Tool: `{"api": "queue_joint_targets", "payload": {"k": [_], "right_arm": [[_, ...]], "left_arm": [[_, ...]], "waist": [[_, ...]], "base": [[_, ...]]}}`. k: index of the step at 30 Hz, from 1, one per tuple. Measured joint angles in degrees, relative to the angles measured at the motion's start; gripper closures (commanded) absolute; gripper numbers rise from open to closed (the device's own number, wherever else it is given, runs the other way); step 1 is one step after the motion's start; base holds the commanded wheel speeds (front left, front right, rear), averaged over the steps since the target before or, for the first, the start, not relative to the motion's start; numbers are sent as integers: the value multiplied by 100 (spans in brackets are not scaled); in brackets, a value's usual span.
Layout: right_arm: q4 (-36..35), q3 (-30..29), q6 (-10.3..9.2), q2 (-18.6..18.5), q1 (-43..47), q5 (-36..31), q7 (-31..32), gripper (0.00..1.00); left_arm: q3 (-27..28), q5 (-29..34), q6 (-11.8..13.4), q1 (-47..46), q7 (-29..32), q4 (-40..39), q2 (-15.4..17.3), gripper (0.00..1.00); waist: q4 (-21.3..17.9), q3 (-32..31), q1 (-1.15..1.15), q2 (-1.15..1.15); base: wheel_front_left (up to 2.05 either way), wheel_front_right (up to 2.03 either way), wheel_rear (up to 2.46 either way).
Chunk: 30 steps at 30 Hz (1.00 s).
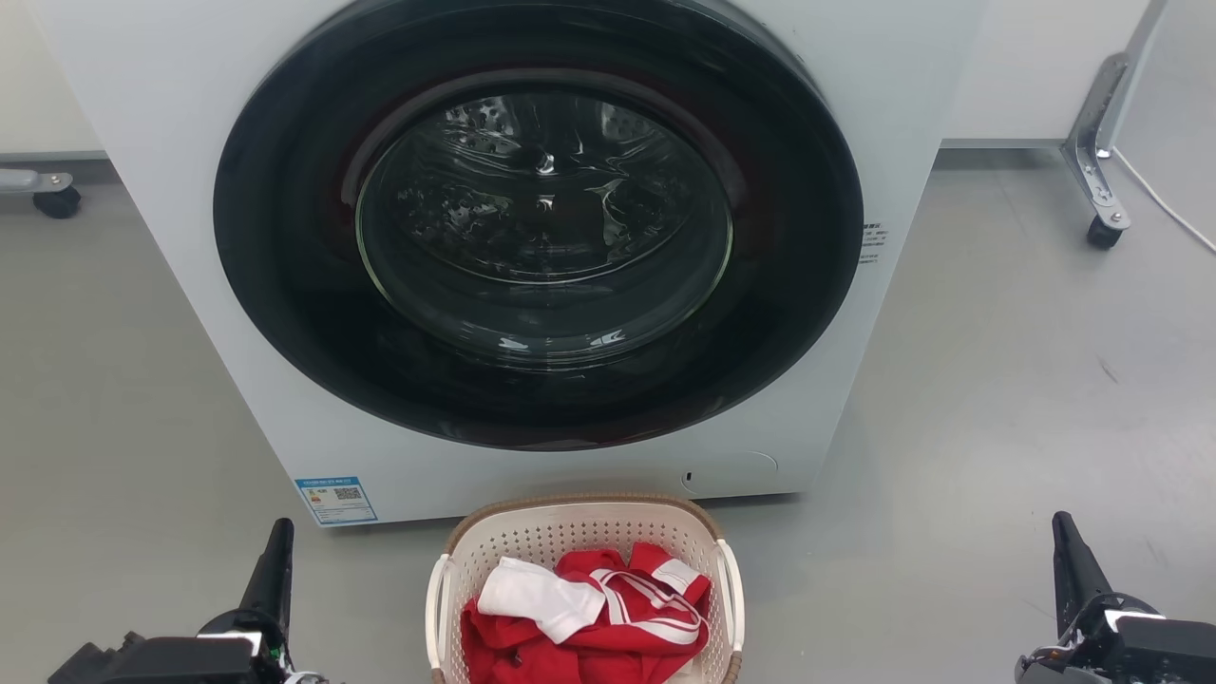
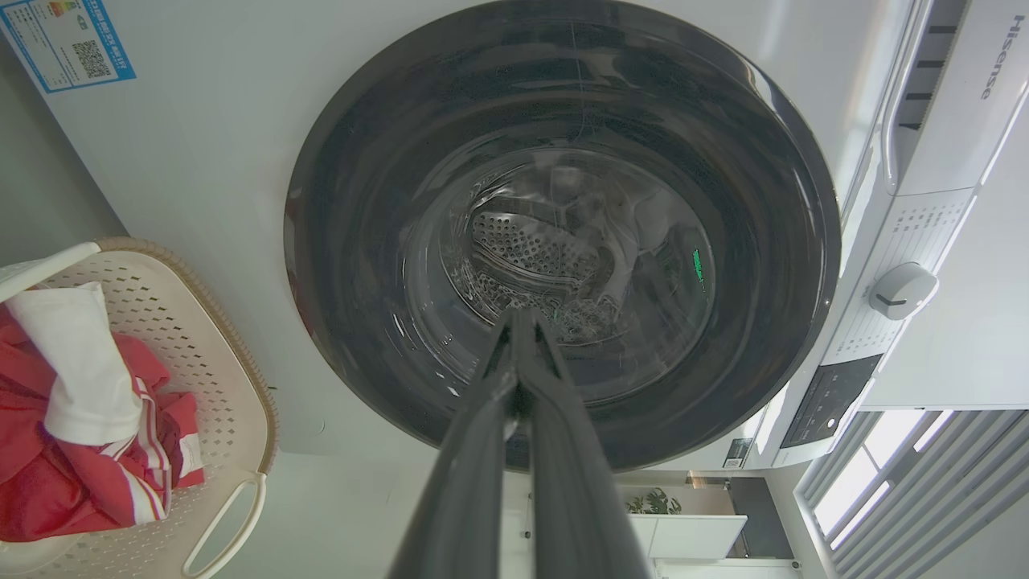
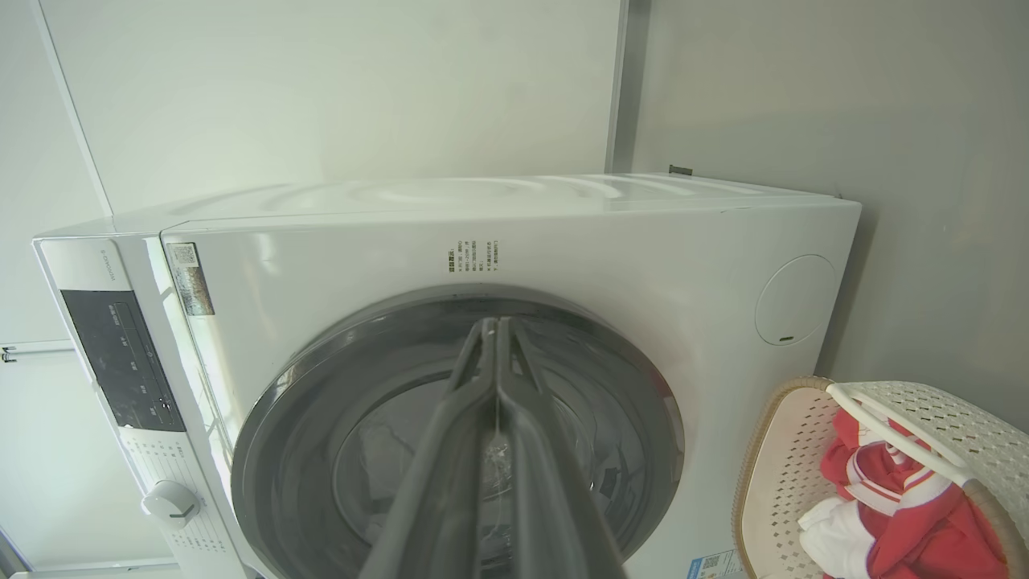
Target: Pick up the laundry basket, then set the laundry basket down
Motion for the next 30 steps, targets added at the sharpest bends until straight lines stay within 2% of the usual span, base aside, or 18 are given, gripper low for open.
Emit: {"api": "queue_joint_targets", "payload": {"k": [30], "right_arm": [[0, 0, 0, 0, 0, 0, 0, 100]], "left_arm": [[0, 0, 0, 0, 0, 2, 0, 100]], "waist": [[0, 0, 0, 0]], "base": [[0, 0, 0]]}}
